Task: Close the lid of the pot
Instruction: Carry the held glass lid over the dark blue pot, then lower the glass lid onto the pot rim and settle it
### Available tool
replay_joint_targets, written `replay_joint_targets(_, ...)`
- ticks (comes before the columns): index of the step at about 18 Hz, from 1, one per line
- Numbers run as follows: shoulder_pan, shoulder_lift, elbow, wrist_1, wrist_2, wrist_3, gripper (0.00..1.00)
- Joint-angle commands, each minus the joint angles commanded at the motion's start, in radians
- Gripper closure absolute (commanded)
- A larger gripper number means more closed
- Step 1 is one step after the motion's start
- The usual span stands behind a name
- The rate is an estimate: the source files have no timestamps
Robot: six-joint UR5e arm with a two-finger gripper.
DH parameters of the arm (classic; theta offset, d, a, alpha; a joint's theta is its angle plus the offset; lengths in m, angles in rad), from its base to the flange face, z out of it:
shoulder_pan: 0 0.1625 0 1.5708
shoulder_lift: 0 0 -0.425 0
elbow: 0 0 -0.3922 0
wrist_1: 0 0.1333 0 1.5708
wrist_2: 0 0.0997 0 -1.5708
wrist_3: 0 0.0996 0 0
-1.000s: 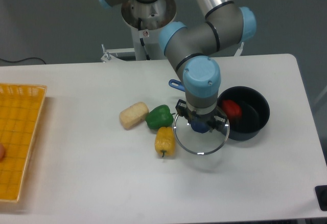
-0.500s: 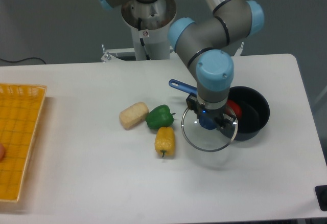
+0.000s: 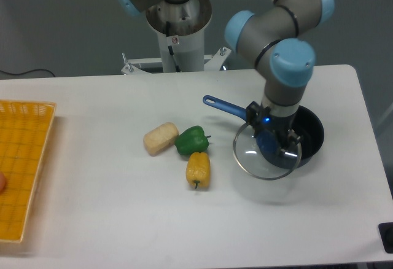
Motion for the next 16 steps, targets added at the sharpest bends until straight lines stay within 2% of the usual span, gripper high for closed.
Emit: replay_joint_targets(16, 0.120, 0.020, -0.061, -0.003, -0.026, 0.291, 0.38)
